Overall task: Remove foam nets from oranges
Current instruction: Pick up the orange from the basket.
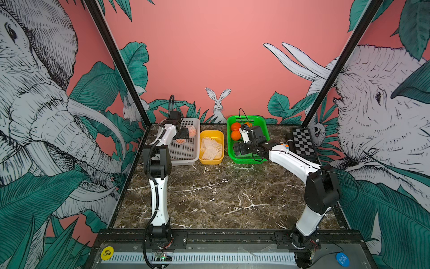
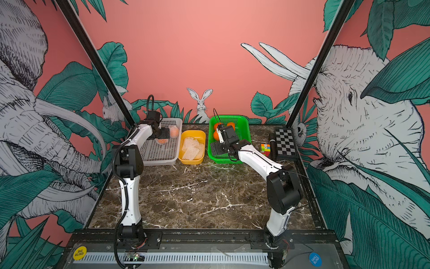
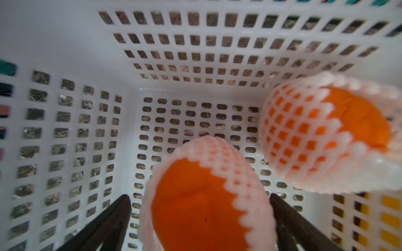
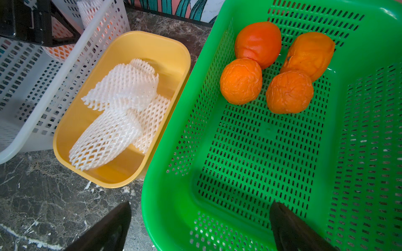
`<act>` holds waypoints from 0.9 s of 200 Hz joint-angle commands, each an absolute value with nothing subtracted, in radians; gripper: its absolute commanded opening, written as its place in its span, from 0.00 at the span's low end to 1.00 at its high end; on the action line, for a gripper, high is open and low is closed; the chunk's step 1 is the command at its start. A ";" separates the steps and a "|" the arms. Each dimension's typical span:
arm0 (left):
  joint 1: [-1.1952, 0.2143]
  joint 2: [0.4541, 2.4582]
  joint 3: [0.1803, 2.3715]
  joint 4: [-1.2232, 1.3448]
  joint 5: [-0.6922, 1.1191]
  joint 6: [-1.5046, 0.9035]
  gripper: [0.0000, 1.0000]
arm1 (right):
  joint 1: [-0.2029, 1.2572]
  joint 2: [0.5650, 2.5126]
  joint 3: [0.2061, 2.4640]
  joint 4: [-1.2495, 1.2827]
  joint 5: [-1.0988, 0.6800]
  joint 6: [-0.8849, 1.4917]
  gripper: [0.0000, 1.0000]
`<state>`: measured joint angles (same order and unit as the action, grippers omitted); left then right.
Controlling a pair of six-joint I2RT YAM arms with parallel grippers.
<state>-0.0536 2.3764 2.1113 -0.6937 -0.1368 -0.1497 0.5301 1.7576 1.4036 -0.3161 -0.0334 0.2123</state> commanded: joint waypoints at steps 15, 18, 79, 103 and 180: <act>-0.041 2.391 2.135 -0.700 -0.107 -0.181 0.94 | 0.533 1.758 1.427 -0.324 -0.018 0.204 0.99; -0.041 2.391 2.136 -0.697 -0.106 -0.182 0.93 | 0.533 1.758 1.426 -0.325 -0.018 0.203 0.99; -0.031 2.387 2.139 -0.683 -0.091 -0.188 0.73 | 0.533 1.737 1.408 -0.328 -0.009 0.203 0.99; -0.031 2.378 2.138 -0.701 -0.099 -0.180 0.66 | 0.532 1.729 1.405 -0.333 -0.009 0.199 0.99; -0.062 2.123 2.047 -0.815 -0.033 -0.148 0.57 | 0.533 1.609 1.325 -0.216 -0.161 0.018 0.99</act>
